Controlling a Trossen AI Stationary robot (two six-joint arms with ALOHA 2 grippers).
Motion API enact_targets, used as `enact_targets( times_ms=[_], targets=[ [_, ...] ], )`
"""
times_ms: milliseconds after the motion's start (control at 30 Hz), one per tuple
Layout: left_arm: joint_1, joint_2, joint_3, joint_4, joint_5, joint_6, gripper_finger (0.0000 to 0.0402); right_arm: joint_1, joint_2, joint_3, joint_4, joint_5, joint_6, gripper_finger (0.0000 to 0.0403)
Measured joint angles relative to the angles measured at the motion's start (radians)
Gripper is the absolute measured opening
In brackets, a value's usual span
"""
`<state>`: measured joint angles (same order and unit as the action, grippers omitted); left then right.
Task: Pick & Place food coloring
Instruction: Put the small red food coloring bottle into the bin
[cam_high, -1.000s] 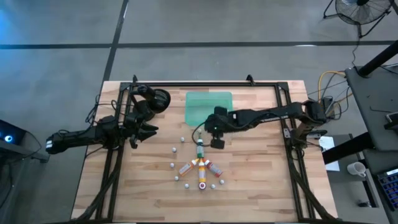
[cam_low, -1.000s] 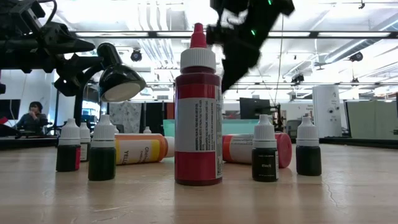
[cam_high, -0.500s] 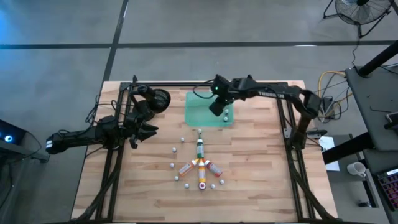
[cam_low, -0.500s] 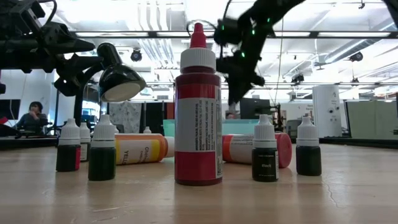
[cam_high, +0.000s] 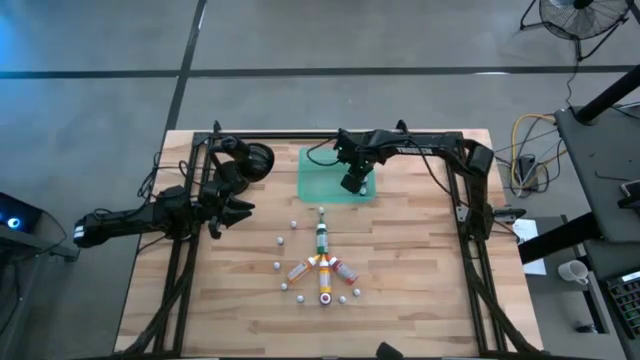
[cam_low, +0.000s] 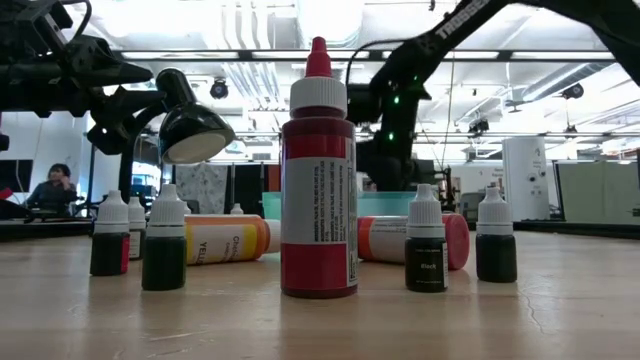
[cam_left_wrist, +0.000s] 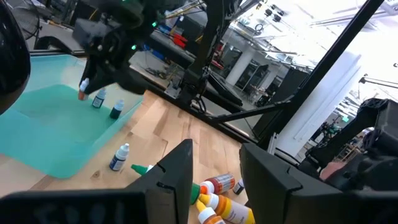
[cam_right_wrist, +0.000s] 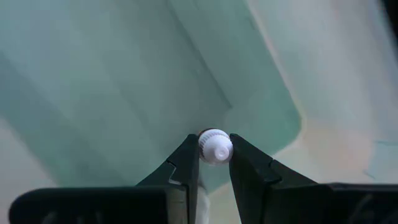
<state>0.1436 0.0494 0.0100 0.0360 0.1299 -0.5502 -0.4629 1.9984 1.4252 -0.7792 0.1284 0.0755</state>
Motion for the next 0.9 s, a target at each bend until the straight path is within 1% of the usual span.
enact_targets(
  times_ms=[133, 267, 433, 533, 733, 900],
  targets=[
    [0.000, 0.000, 0.000, 0.000, 0.000, 0.000, 0.0106, 0.000, 0.025, 0.009, 0.004, 0.005, 0.008, 0.0072],
    [0.000, 0.000, 0.000, 0.000, 0.000, 0.000, 0.0106, -0.002, 0.020, 0.008, 0.010, 0.011, 0.014, 0.0080],
    [0.000, 0.000, 0.000, 0.000, 0.000, 0.000, 0.0106, -0.003, 0.007, 0.012, 0.008, 0.032, -0.024, 0.0083],
    [0.000, 0.000, 0.000, 0.000, 0.000, 0.000, 0.0106, -0.003, 0.007, 0.015, 0.002, 0.032, 0.007, 0.0089],
    [0.000, 0.000, 0.000, 0.000, 0.000, 0.000, 0.0106, -0.003, 0.007, 0.026, -0.036, 0.033, 0.008, 0.0118],
    [0.000, 0.000, 0.000, 0.000, 0.000, 0.000, 0.0106, -0.003, 0.000, 0.026, -0.070, 0.057, 0.013, 0.0144]
  ],
)
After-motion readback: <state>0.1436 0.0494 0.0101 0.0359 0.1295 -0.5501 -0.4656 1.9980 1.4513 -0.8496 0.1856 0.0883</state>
